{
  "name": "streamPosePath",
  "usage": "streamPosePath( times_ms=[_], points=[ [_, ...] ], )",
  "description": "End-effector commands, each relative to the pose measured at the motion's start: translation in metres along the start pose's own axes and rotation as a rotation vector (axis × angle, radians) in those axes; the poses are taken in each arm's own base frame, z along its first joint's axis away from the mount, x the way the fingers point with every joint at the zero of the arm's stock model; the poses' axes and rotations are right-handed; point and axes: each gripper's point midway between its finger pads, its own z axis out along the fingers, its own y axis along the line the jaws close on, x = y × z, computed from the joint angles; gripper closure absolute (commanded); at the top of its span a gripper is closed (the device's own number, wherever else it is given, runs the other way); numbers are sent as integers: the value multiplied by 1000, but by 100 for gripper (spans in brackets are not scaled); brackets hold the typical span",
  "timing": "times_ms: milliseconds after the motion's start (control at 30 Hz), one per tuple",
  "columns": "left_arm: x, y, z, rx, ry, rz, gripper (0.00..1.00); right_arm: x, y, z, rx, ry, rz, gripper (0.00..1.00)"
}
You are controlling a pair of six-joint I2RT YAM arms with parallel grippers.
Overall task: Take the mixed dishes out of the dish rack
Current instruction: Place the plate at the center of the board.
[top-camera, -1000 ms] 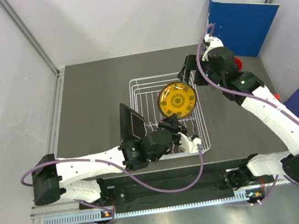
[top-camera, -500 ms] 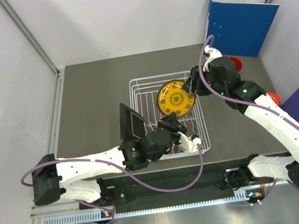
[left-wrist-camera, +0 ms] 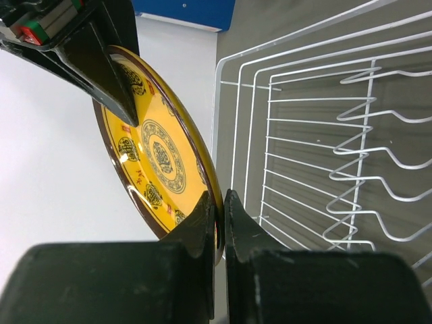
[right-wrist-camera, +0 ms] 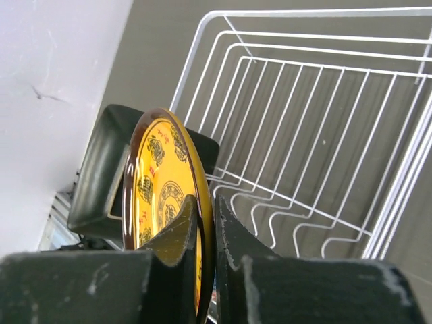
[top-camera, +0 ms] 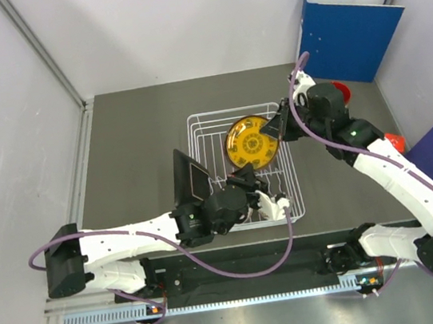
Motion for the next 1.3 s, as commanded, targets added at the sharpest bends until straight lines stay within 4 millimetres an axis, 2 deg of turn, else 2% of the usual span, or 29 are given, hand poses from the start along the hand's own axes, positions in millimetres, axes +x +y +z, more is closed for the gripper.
streamPosePath(
  times_ms=[0,133,167,200,233,267,300,333,500,600,633,700,733,800,833,867,900,933,967,1000,1033,1067,1100,1133,1200,1233,1267],
  points=[
    [-11,36,-9,-110,-39,-45,100,5,3,4,-36,17,-40,100],
    [-7,42,-8,-152,-5,-65,100,-12,8,-3,-32,-57,-35,100],
    [-7,44,-8,-158,0,-75,98,-17,9,-5,-34,-75,-35,100],
    [-6,47,-8,-171,13,-84,90,-22,11,-6,-33,-95,-34,100],
    [-6,47,-7,-175,19,-90,67,-27,12,-7,-31,-111,-23,100],
    [-6,51,-7,-187,27,-115,52,-32,14,-9,-32,-131,-22,100],
    [-6,53,-8,-195,30,-130,43,-36,16,-10,-37,-150,-19,100],
    [-5,55,-8,-204,38,-146,1,-43,18,-13,-40,-170,-7,100],
    [-3,75,-14,-262,53,-256,1,-80,25,-24,-65,-283,42,100],
    [5,106,-23,-378,64,-408,1,-113,24,-29,-89,-360,92,100],
    [6,121,-29,-418,58,-464,1,-131,20,-30,-83,-394,125,100],
    [22,138,-33,-482,92,-609,1,-155,17,-29,-90,-448,164,100],
    [24,155,-38,-524,96,-680,1,-173,4,-26,-73,-482,222,100],
    [48,161,-40,-563,170,-812,1,-204,-6,-25,-60,-570,263,100],
    [53,172,-44,-596,181,-869,1,-211,-29,-8,-20,-571,320,100],
    [59,173,-44,-622,186,-968,1,-219,-39,0,-11,-581,338,100],
    [79,168,-45,-625,248,-985,1,-235,-41,3,-10,-603,347,100],
    [85,170,-50,-635,244,-1035,1,-233,-64,29,39,-574,379,100],
    [90,166,-49,-637,232,-1132,1,-233,-79,40,96,-564,394,100],
    [103,162,-50,-621,244,-1174,1,-248,-79,41,109,-588,381,100],
    [108,159,-55,-613,219,-1237,1,-241,-101,66,175,-549,369,100],
    [112,157,-56,-621,193,-1339,1,-235,-116,75,237,-519,377,100],
    [127,158,-60,-648,198,-1387,1,-243,-122,80,265,-532,356,100],
    [126,151,-61,-600,160,-1431,1,-235,-141,97,306,-508,357,100],
    [138,148,-64,-618,148,-1513,1,-234,-157,111,332,-502,352,100],
    [138,144,-64,-605,130,-1531,1,-226,-171,126,341,-480,360,100],
    [139,143,-64,-599,122,-1537,1,-224,-175,133,334,-476,363,100]
  ],
)
